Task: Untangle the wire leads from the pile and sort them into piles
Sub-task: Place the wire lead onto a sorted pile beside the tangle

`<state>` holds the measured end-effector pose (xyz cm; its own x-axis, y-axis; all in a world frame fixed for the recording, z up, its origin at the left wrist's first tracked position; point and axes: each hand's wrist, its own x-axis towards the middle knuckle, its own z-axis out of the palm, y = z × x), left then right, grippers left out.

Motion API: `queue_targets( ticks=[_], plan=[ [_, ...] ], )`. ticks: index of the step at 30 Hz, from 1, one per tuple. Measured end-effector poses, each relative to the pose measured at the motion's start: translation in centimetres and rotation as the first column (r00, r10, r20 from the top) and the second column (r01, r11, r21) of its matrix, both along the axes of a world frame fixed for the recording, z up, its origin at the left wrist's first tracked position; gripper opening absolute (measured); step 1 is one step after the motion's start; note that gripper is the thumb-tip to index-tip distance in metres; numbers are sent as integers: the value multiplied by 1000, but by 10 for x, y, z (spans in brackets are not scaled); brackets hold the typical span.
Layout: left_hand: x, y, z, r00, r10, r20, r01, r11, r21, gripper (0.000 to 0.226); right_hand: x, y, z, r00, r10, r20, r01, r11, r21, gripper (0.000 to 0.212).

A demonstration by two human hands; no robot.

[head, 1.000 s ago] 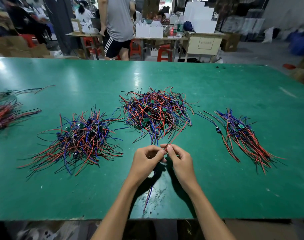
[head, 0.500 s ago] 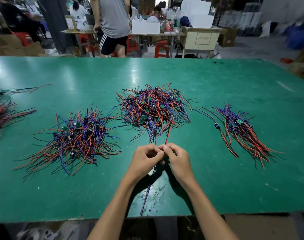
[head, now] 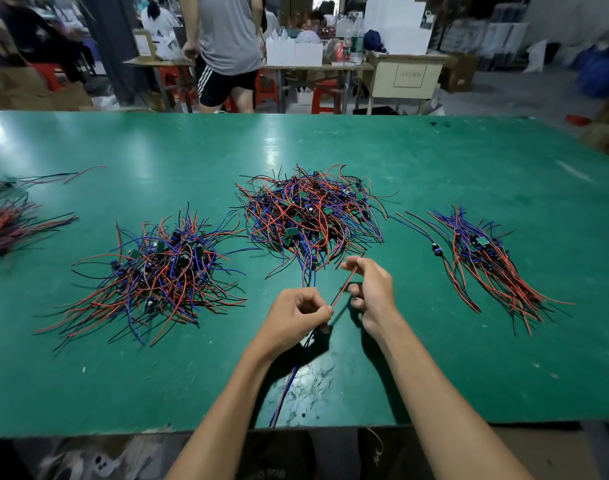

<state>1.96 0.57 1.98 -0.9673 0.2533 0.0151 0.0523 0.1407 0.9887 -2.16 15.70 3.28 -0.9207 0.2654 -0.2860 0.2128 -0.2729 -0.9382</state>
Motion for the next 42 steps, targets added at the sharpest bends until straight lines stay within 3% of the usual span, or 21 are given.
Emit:
queue_targets(
  ticks=[5,8,9,11,13,15,17,20,24,27,31,37,40,42],
  plan=[
    [2,-2,3,1000,-1,22,0,999,41,16,0,11,-1,999,39,-20,-42,986,-163,16],
    [0,-2,5,994,107,29,-110,985,130,12,3,16,-10,996,65,-69,-75,987,-143,30],
    [-1,-1,4,983,180,25,-181,969,169,11,6,15,-14,992,73,-99,-80,995,-64,31],
    [-6,0,3,942,331,55,-333,902,277,9,14,9,-23,967,143,-213,-89,966,244,16],
    [-10,-1,2,906,405,123,-420,823,383,12,21,1,-29,909,324,-264,-125,814,567,7],
    [-12,-3,1,894,410,180,-445,772,455,21,27,-6,-30,867,464,-184,-177,630,756,23],
    [-13,-3,-1,886,412,215,-462,732,501,22,28,-9,-25,868,483,-115,-198,549,812,38],
    [-16,0,-3,865,452,216,-497,722,481,22,27,-9,-23,877,468,-106,-220,588,779,47],
    [-13,-1,-2,876,449,174,-475,749,461,26,27,-10,-19,893,369,-258,-208,847,489,17],
    [-9,-1,0,902,418,103,-422,809,409,25,27,-10,-13,902,256,-348,-150,941,303,12],
    [-5,2,1,915,399,64,-393,842,370,21,24,-6,-11,911,220,-349,-152,966,211,20],
    [-1,9,-1,943,329,47,-327,894,305,10,22,14,-18,916,230,-328,-266,961,-70,19],
    [-2,7,3,953,290,91,-304,906,294,24,22,21,-26,882,324,-342,-344,939,4,21],
    [-1,5,5,981,177,79,-192,949,250,34,21,22,-27,855,387,-346,-382,920,84,20]
  ],
)
